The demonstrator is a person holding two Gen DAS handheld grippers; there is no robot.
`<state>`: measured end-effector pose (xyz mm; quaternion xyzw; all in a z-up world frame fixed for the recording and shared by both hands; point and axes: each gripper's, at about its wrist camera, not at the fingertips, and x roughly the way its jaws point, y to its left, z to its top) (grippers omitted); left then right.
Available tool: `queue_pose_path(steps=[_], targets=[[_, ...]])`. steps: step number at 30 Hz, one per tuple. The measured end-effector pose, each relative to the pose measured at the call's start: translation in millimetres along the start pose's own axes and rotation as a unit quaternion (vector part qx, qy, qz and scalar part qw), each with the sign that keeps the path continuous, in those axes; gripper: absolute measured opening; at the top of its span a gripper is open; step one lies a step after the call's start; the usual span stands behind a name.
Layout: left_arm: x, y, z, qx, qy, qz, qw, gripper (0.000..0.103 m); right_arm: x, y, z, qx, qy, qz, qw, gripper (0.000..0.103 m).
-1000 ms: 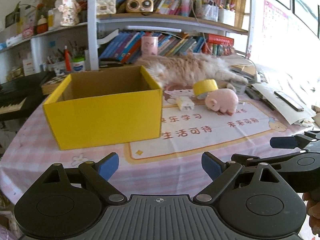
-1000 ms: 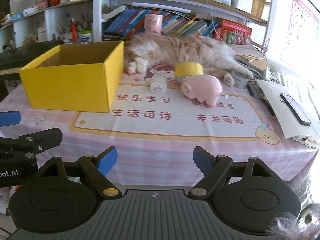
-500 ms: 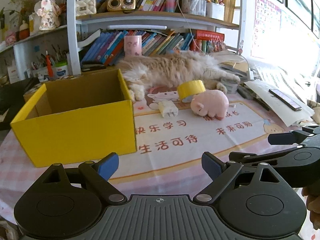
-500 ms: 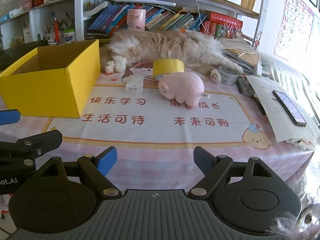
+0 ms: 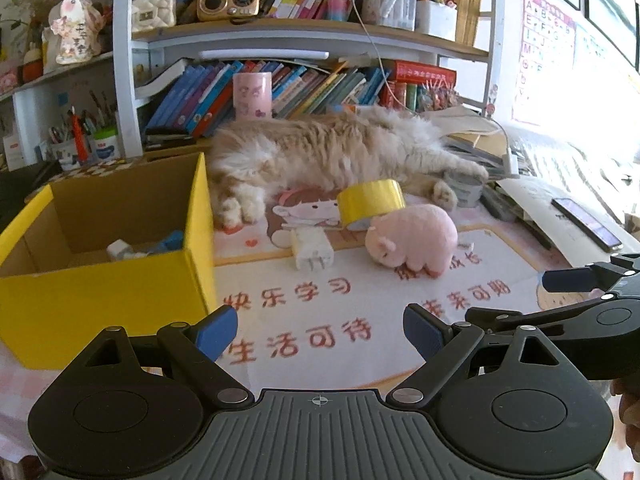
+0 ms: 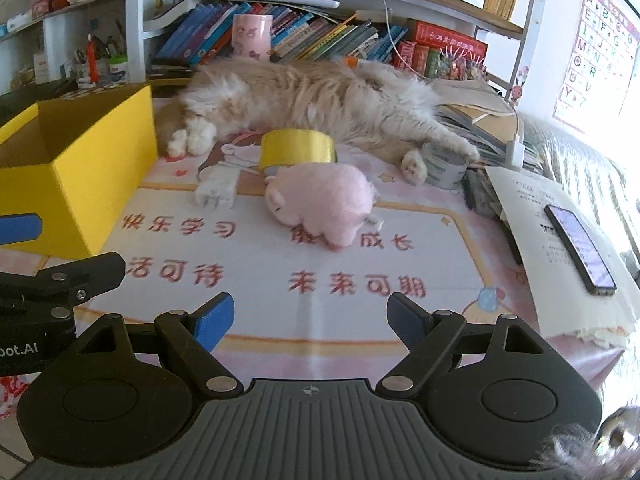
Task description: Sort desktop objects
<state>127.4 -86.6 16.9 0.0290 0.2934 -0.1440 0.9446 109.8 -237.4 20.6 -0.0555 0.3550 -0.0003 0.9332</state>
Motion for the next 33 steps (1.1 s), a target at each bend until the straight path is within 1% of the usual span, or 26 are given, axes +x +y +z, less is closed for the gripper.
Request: queue_pose_path(steps=[9,17,23,27,33], targets=[[20,-15,13,-0.02,0.001,0.035,0.9992,0.092,24,-31,18,-0.009,-0.004,0.017,1.0,0.082],[31,-33,20,-0.011,0.003,0.06,0.9981,0.092,45,-48,32,-0.02,-0.006,0.05,0.999,0.082],[42,-35,28,-0.015,0.011,0.084,0.9963,0.092,68,-57,43,-0.015,0.007,0.073,0.997,0.083],[49,-39,34,-0.005,0.015,0.092,0.9956,0.092,85,-61,50,-0.011,0.02,0.086,0.996,0.084],[55,-44,41,0.019,0.016,0.103,0.9944,0.092,115,-60,64,-0.02,0.018,0.091,0.996,0.085]])
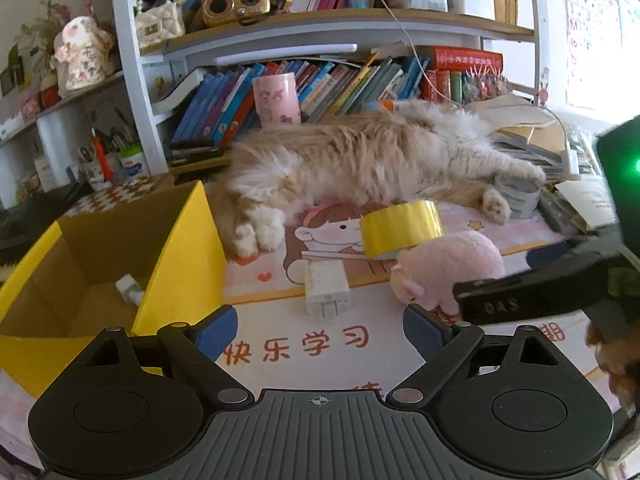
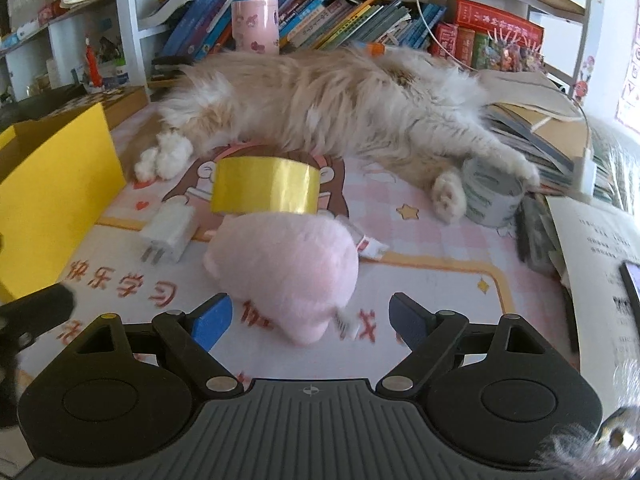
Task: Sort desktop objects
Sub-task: 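Grasp the pink pig with the right gripper while the left gripper grasps the white plug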
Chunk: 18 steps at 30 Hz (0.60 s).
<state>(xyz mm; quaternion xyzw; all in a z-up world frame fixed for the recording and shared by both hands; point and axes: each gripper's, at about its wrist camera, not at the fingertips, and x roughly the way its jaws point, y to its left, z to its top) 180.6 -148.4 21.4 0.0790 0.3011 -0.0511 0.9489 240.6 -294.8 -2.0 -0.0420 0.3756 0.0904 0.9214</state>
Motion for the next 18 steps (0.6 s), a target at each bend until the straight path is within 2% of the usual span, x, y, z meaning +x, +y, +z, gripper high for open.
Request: queue_pose_path(steps=[5,10,14,18], targets=[[3,-2,3,0.011,0.007,0.007,0.9999,0.092,25,3,13,-0.045,0.014,0.025,0.999,0.088],[7,-6,5,0.02,0.012,0.006,0.9997,0.092,40,8,14,-0.084,0.014,0.026,0.996,0.09],[13,-10,6,0.022,0.018,-0.002,0.9996,0.092,36,3,11,-0.07,0.002,0.049,0.996,0.068],[24,-8,7,-0.005,0.028,-0.009,0.9995,0.092,21,-9,8,-0.038,-0.003,0.064,0.997,0.063]])
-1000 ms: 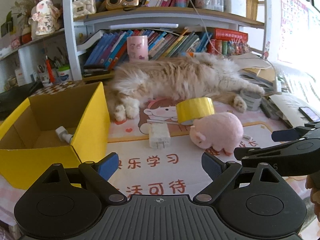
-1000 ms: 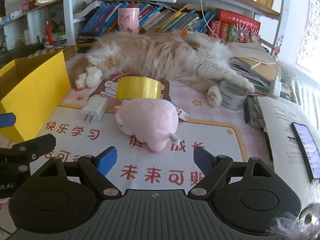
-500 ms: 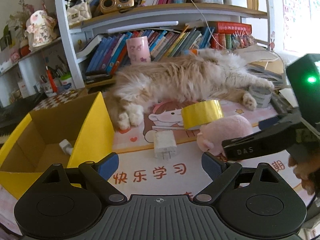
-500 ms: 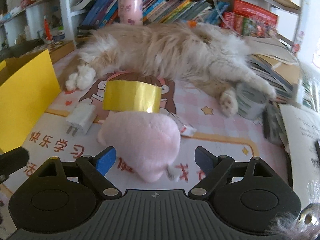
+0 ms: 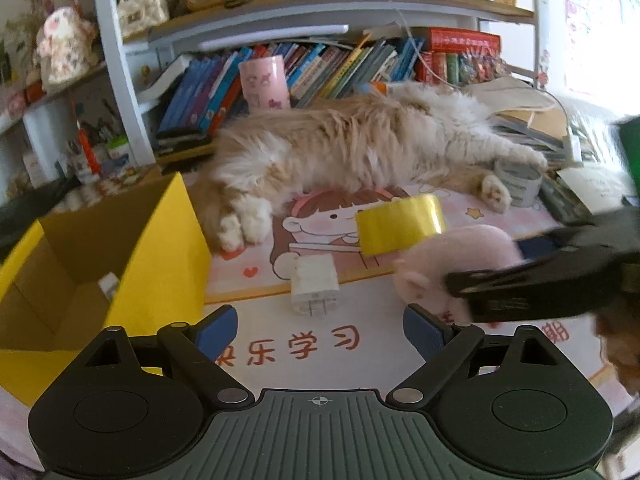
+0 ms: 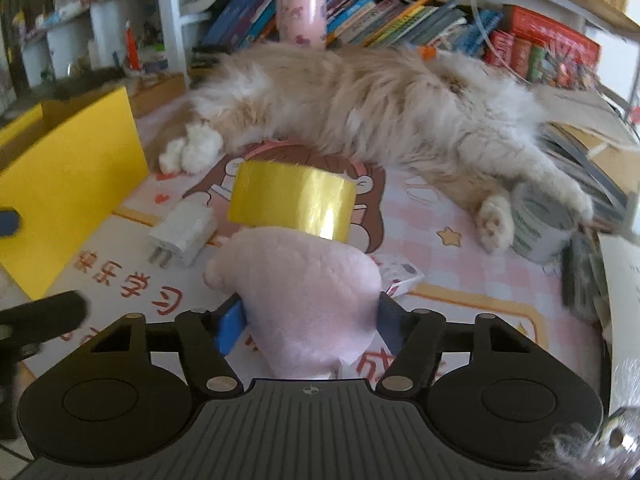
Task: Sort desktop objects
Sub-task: 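Grasp the pink pig with the right gripper while the left gripper grasps the white plug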
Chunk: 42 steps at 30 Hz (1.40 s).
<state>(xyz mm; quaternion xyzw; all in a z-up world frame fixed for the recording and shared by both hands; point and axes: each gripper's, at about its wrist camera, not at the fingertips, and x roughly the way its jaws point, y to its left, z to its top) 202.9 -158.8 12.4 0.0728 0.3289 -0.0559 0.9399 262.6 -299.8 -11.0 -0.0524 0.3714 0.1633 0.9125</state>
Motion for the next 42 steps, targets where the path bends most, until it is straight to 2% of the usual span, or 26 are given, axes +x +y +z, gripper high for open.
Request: queue_pose_path(steps=[4,8,10,16,17,18,20,24,29,34,42], targets=[[14,2,4,-0.025,0.0,-0.019,0.9995,0.092,-24,-14,-8,0.042,-0.007,-0.012,0.999,0.06],[39,-10,11,0.023,0.003,-0.018,0.9996,0.091,-41,-31,-20,0.078,0.001,-0.03,0.996,0.059],[55,-11,14,0.032,0.01,-0.014,0.9994,0.09,-46,-35,-25,0.08,0.003,-0.037,0.996,0.059],[99,4,24,-0.009,0.038,0.008,0.9992,0.071,-51,-35,-29,0.067,0.002,-0.048,0.997,0.059],[104,6,24,-0.013,0.043,0.011,0.9989,0.066,-52,-35,-29,0.066,0.003,-0.048,0.997,0.059],[110,8,24,-0.02,0.05,0.009,0.9985,0.056,-52,-36,-30,0.065,0.003,-0.047,0.997,0.059],[119,12,25,-0.033,0.063,0.002,0.9974,0.049,-51,-36,-30,0.066,0.003,-0.048,0.997,0.059],[128,13,21,-0.035,0.077,-0.011,0.9964,0.042,-50,-36,-29,0.064,0.003,-0.049,0.997,0.06],[124,16,17,-0.04,0.075,-0.023,0.9961,0.042,-47,-39,-30,0.072,0.011,-0.05,0.996,0.066],[101,27,13,-0.077,0.069,-0.039,0.9939,0.042,-39,-42,-33,0.08,0.008,-0.052,0.995,0.07],[49,49,7,-0.158,0.045,-0.069,0.9841,0.042,-40,-39,-28,0.069,-0.005,-0.053,0.996,0.057]])
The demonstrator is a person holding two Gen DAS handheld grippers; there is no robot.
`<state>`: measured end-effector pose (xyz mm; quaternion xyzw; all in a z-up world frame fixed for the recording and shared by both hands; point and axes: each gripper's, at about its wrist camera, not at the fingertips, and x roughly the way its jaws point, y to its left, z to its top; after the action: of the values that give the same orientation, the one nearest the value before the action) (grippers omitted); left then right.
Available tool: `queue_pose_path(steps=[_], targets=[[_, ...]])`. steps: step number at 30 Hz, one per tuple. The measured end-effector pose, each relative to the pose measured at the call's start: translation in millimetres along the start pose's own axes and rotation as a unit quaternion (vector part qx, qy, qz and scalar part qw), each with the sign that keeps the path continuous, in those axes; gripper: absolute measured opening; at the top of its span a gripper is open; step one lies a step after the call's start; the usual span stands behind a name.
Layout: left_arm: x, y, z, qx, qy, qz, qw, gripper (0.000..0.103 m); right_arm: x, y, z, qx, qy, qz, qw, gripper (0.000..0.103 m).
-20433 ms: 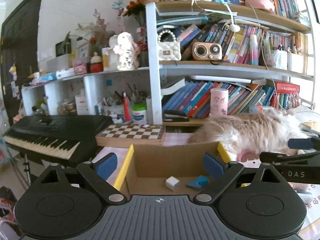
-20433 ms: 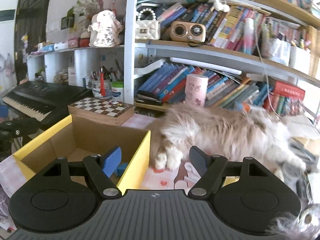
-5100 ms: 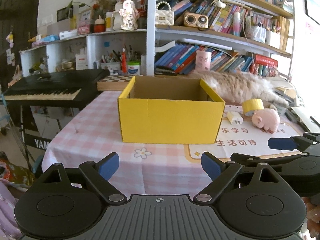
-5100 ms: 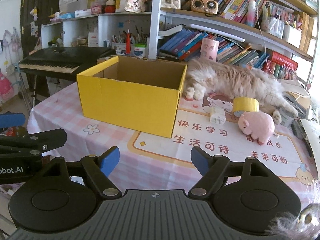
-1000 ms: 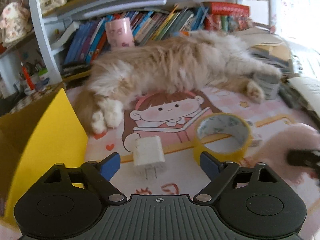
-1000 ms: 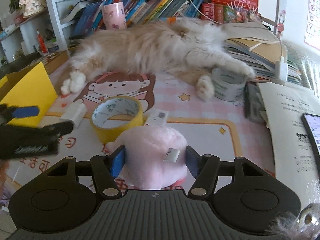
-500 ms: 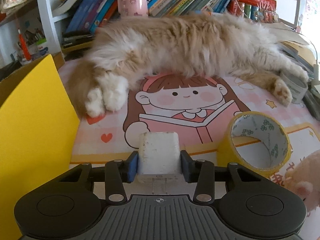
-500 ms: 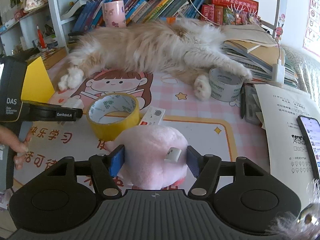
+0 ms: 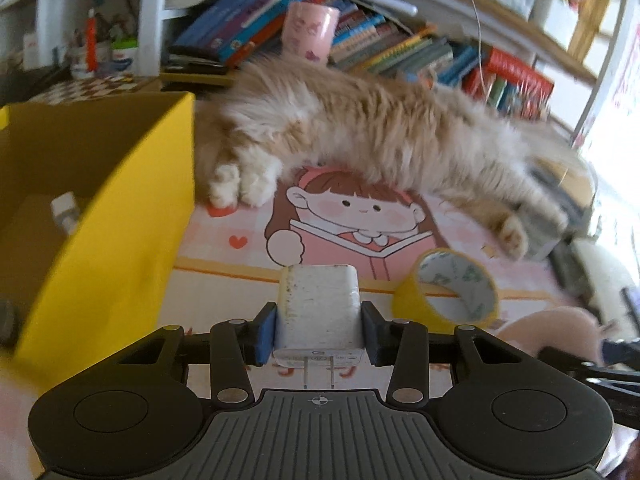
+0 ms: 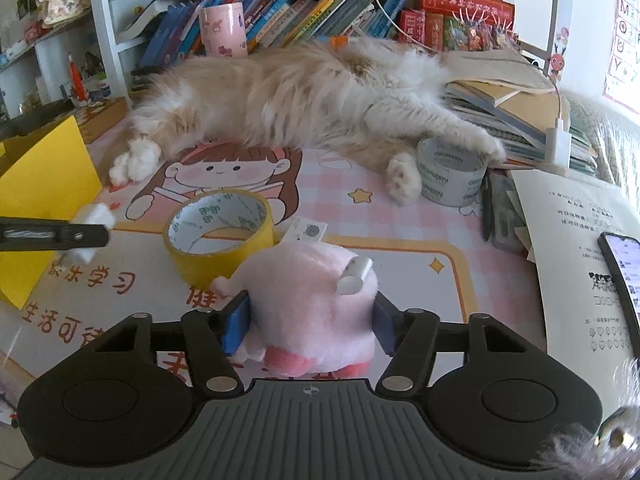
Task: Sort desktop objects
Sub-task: 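Grasp the pink pig with the right gripper while the left gripper grasps the white plug, then lift the pink pig and white plug and carry both toward the yellow box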
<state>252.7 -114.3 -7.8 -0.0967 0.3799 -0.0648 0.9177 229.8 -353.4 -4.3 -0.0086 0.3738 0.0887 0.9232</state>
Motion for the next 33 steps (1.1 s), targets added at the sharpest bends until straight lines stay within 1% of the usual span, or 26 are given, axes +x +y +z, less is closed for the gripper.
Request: queue_pose_path(steps=[5,9,15,17,23,33], targets=[[-28,4,-6,-0.021,-0.017,-0.013,0.9995,0.042,-13,4,2,0.015,-0.009,0.005,1.0,0.056],[-47,4,-11,-0.028,-0.029,-0.021,0.999,0.042,-29,13,5,0.019,-0.019,0.015,1.0,0.056],[-67,5,-19,-0.037,-0.037,-0.033,0.9981,0.042,-48,25,11,0.022,-0.027,0.034,0.999,0.056],[-73,5,-22,-0.034,-0.039,-0.036,0.998,0.042,-54,30,11,0.025,-0.027,0.041,0.998,0.056],[-88,7,-33,-0.009,-0.042,-0.039,0.9983,0.042,-62,47,3,0.019,-0.025,0.043,0.999,0.057],[-113,32,-47,0.005,-0.046,-0.042,0.9981,0.042,-74,87,-9,0.002,-0.02,0.053,0.998,0.057]])
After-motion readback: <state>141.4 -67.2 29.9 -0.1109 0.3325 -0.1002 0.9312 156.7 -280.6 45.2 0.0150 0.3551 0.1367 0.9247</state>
